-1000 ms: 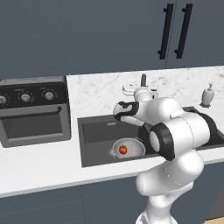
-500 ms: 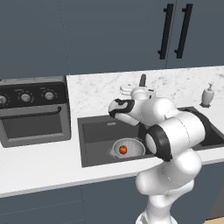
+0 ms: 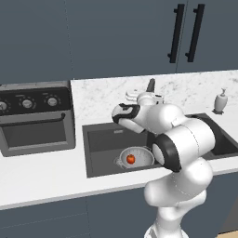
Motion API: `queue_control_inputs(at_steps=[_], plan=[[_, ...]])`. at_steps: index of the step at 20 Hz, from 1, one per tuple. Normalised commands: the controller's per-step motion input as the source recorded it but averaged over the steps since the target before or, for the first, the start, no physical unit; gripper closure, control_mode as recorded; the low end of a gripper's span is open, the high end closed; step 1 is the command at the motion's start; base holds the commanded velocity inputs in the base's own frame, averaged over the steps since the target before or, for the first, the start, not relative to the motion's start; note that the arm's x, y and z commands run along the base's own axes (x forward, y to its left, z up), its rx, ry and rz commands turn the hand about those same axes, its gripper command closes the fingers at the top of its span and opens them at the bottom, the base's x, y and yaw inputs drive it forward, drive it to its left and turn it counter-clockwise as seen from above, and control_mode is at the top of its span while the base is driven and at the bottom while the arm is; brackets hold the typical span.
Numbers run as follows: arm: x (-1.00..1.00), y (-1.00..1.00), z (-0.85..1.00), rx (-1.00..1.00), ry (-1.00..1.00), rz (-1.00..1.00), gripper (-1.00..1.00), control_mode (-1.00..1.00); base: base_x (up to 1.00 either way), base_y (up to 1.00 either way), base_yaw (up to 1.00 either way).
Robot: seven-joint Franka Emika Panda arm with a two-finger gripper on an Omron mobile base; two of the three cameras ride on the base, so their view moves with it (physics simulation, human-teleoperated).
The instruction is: Put the colander in the sink, put the apple in the colander, and turn on the sink faucet and pour water over the colander.
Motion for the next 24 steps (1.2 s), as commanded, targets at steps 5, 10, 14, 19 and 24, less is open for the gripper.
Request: queue_control_inputs(at_steps=[5,10,14,19,24], plan=[[-0.08,0.1,0.0,0.0,0.0,-0.01,-1.0,-1.0,0.0,0.0,0.0],[-0.7,-0.01,0.0,0.0,0.0,0.0,-1.0,-1.0,0.0,0.0,0.0],[-0.96,-0.1,0.0,0.0,0.0,0.0,-1.0,-1.0,0.0,0.0,0.0],[-0.87,-0.3,0.0,0.0,0.0,0.0,-1.0,-1.0,0.0,0.0,0.0],[-0.4,-0.74,0.0,0.0,0.02,0.0,-1.0,-1.0,0.0,0.0,0.0]])
